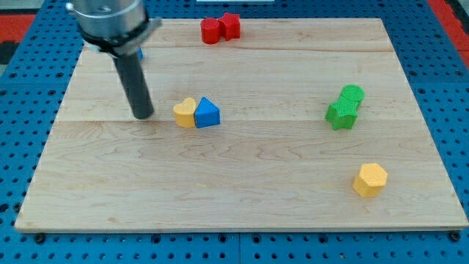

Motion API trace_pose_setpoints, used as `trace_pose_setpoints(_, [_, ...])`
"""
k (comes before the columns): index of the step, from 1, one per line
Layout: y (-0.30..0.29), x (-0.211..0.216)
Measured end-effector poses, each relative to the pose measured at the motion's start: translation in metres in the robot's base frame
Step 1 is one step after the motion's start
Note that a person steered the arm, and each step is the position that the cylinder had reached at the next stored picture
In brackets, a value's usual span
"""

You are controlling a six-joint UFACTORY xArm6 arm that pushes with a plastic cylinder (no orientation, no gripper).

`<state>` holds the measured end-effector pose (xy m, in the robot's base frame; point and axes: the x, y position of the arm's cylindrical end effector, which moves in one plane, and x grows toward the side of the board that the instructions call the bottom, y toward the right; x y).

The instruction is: Push the yellow heart into the yellow hexagon

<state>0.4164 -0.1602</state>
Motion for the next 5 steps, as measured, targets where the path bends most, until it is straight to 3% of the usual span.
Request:
trace_pose_setpoints(1, [0.040,-0.019])
trace_pose_setpoints(3, [0.160,0.070])
trace_pose_setpoints(5, [0.020,0.012])
